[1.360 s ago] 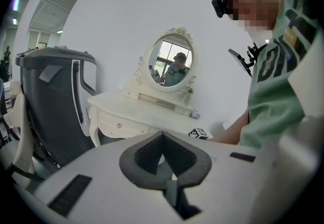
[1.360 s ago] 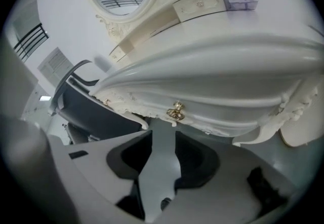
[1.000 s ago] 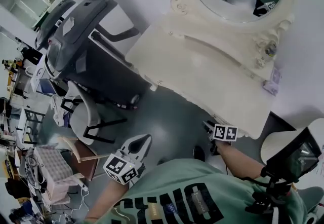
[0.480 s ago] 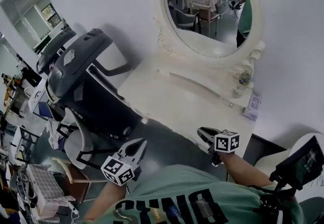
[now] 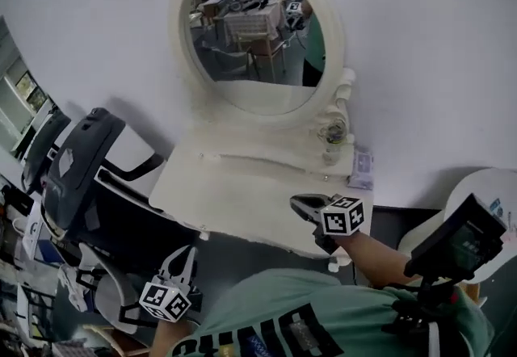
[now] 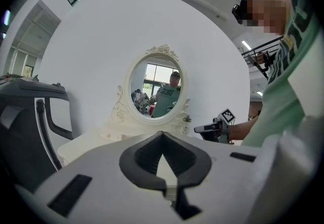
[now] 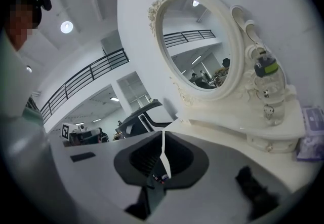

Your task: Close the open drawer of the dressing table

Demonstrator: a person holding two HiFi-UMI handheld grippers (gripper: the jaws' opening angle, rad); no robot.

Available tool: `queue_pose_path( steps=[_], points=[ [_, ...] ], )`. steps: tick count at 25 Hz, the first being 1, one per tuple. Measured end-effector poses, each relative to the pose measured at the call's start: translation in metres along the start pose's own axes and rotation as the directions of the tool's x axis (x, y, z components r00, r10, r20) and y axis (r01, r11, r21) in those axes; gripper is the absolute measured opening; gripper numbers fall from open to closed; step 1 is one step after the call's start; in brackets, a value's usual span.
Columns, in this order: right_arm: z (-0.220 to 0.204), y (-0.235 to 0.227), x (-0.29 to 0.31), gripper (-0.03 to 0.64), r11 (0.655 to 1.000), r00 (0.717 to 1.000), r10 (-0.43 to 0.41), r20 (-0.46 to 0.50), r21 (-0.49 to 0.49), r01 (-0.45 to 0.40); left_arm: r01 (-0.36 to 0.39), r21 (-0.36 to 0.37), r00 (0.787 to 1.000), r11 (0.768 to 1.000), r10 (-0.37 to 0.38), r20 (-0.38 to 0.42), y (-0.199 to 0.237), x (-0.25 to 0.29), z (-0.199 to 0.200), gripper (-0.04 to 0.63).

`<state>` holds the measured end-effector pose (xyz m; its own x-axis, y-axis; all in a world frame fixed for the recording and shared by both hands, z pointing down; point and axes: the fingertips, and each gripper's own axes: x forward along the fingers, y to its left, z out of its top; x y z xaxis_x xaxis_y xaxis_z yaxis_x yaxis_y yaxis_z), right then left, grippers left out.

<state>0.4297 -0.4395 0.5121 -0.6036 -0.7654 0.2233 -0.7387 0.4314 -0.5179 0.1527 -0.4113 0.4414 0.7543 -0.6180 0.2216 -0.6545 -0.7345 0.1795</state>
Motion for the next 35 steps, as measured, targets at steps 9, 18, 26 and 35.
queue_pose_path(
  steps=[9, 18, 26, 35],
  points=[
    [0.054, -0.012, 0.032, 0.012, 0.991, 0.982, -0.118, 0.144, -0.040, 0.125, 0.182, 0.000, 0.983, 0.983, -0.182, 0.006, 0.101, 0.077, 0.020, -0.002],
    [0.105, -0.016, 0.055, 0.011, 0.923, 0.868, -0.383, 0.317, 0.098, 0.372, 0.445, 0.094, 0.895, 0.891, -0.446, -0.013, 0.181, 0.167, 0.095, -0.002],
    [0.128, -0.020, 0.018, 0.011, 0.901, 0.854, -0.416, 0.312, 0.013, 0.434, 0.490, 0.093, 0.869, 0.867, -0.494, 0.020, 0.148, 0.217, 0.100, -0.002],
    [0.133, -0.048, -0.057, 0.011, 0.873, 0.839, -0.452, 0.301, -0.043, 0.486, 0.545, 0.057, 0.837, 0.836, -0.547, 0.024, 0.059, 0.257, 0.091, -0.002]
  ],
)
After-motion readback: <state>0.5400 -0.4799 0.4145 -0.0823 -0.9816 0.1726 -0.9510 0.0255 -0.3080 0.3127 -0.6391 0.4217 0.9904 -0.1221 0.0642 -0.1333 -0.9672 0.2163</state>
